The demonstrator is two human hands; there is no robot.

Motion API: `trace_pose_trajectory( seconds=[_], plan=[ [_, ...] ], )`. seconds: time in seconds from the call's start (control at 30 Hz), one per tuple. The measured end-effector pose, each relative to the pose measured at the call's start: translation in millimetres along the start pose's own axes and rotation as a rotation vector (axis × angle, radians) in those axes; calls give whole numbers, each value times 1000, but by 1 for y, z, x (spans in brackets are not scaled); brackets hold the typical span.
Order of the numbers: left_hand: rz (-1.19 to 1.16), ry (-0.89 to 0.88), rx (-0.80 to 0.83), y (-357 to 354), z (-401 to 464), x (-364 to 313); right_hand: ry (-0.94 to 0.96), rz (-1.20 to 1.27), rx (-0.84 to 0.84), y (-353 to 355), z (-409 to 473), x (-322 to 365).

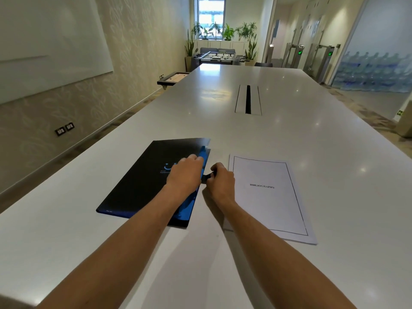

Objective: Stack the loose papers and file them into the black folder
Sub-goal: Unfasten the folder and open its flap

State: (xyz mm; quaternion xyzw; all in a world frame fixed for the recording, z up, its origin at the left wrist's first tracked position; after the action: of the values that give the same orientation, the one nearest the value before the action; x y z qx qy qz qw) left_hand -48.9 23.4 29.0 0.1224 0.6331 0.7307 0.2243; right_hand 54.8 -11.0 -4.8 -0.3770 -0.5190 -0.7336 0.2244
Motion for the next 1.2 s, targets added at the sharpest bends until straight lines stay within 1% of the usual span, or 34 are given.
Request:
trace_pose_trajectory(
  seconds=[0.17, 0.23, 0.33, 0.5, 0.63, 0.77, 0.83, 0.93, 1.0, 1.1, 1.2],
  plan=[
    [319, 39, -46, 40, 12, 8, -17, 37, -5, 6, 1, 4],
    [434, 21, -8, 56, 13, 17, -7, 61, -28, 8, 2, 7],
    [559, 20, 103, 73, 10, 26, 28, 100, -72, 13, 5, 15],
    [465, 196, 180, 75, 7, 39, 82, 133, -128, 18, 11, 28],
    [550, 205, 192, 69, 2, 37, 105, 140, -149, 18, 11, 32],
    [528, 229, 233, 70, -1, 29, 134, 168, -150, 20, 9, 35],
    [444, 224, 238, 74, -2, 22, 140, 173, -149, 21, 8, 35],
    [187, 162, 177, 78, -2, 18, 127, 170, -138, 21, 7, 34],
    [64, 122, 168, 76, -1, 22, 105, 162, -123, 22, 8, 31],
    [28, 73, 180, 72, 5, 27, 74, 159, -94, 25, 8, 26],
    [18, 73, 171, 69, 11, 26, 55, 163, -60, 29, 7, 21]
  ],
)
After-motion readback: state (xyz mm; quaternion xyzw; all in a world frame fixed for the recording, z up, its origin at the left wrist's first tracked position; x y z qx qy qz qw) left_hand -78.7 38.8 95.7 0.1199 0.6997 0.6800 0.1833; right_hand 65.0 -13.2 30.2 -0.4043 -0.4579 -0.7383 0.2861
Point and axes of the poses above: each hand's wrist, its own z-axis towards the middle knuckle, its own y-axis out of the back of the hand, x = y × z, the point moved 1 cm from there along z, towards the middle knuckle, and after that the axes turned 5 degrees about x, right-handed, at the moved point
